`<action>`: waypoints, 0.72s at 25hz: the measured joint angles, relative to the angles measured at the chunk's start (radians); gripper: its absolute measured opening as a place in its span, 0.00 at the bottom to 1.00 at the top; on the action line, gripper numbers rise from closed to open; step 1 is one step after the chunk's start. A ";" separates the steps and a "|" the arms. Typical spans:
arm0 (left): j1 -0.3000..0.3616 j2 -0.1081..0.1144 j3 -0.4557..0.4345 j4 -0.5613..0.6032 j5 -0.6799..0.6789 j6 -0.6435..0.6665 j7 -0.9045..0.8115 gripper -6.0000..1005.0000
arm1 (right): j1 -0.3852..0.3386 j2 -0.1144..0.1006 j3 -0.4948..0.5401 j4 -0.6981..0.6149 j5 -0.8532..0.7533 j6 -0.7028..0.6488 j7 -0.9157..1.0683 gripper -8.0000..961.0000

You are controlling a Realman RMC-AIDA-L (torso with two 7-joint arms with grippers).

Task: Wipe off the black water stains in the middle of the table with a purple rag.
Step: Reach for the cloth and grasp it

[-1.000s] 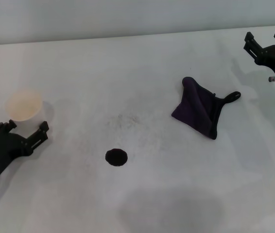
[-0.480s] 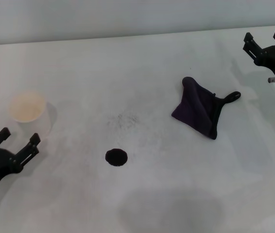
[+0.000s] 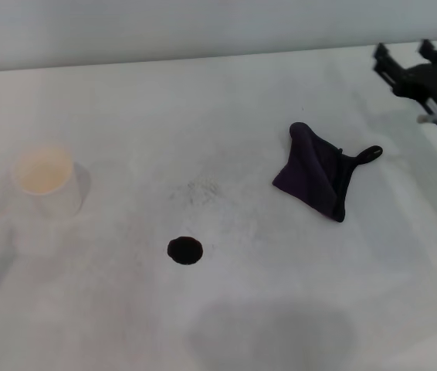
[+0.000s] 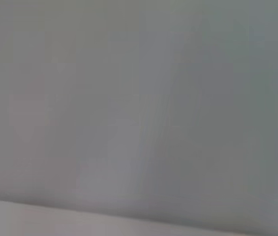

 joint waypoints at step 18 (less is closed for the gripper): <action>-0.056 -0.001 -0.017 0.011 -0.257 0.041 0.044 0.88 | 0.044 -0.012 -0.772 -0.609 -0.495 -0.473 1.011 0.89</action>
